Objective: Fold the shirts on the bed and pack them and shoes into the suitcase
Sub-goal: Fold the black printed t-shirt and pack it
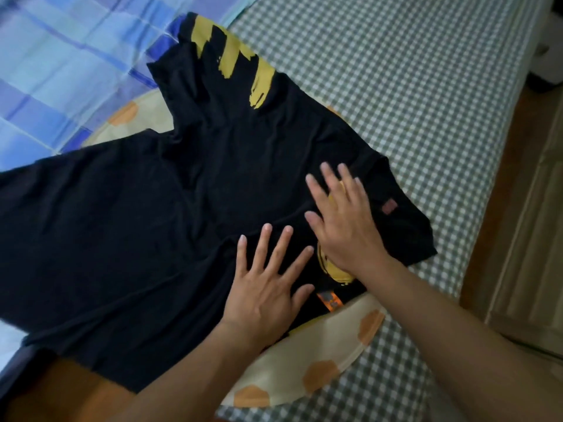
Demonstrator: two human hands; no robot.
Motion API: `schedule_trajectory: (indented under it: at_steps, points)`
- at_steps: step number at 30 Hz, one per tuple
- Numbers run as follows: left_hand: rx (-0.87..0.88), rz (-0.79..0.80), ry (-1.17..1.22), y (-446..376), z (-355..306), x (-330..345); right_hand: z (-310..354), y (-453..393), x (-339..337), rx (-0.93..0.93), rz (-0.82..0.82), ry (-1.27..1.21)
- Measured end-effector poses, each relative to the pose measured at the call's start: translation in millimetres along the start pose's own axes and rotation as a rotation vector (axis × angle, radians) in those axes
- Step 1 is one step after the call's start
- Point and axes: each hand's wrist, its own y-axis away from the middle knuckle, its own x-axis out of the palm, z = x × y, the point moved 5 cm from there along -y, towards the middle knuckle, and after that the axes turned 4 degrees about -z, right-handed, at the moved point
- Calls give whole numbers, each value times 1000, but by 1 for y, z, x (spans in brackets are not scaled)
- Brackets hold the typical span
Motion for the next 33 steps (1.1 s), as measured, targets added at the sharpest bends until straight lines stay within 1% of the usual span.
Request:
schedule_trajectory:
  at_steps: [1, 2, 4, 6, 7, 9, 10, 12, 13, 14, 15, 17, 19, 21, 24, 26, 28, 31, 33]
  points:
    - [-56, -4, 1, 5, 12, 3, 4, -3, 15, -17, 78, 22]
    - [-92, 8, -6, 10, 24, 8, 0, -6, 28, 13, 138, 49]
    - [-86, 52, -2, 21, 40, 16, -9, -9, 42, 82, 196, 94]
    - [-49, 60, 60, 23, 44, 13, -8, -11, 44, 180, 218, 78]
    - [-38, 36, 104, 22, 43, 3, -3, -13, 38, 254, 209, 66]
    - [-75, -84, 182, 22, 60, -23, 12, -26, 22, 354, 126, 48]
    - [-125, -169, 216, 24, 80, -36, 25, -38, 13, 342, 71, 33]
    - [-254, -354, 235, 29, 143, -55, 59, -76, -1, 189, -1, 1]
    - [-331, -417, 210, 31, 180, -61, 77, -99, -5, 112, -3, -16]
    - [-402, -442, 164, 31, 217, -66, 93, -127, -7, 64, 17, -40]
    - [-457, -420, 109, 30, 252, -69, 108, -157, -11, 41, 44, -63]
    - [-517, -310, 31, 23, 308, -69, 133, -217, -19, 19, 70, -82]
    - [-532, -209, 14, 15, 342, -61, 147, -271, -24, 51, 97, -91]
    - [-534, -163, 13, 11, 358, -47, 149, -318, -26, 162, 113, -111]
    - [-535, -202, 12, 9, 361, -29, 124, -374, -14, 372, 137, -160]
    - [-537, -225, 10, 6, 362, -20, 106, -394, -5, 431, 145, -194]
    - [-547, -237, 5, 2, 365, -13, 101, -403, -3, 432, 151, -254]
    - [-546, -228, -3, -3, 365, -5, 110, -398, -13, 408, 184, -491]
    - [-550, -204, 5, -5, 366, -3, 114, -381, -36, 347, 134, -646]
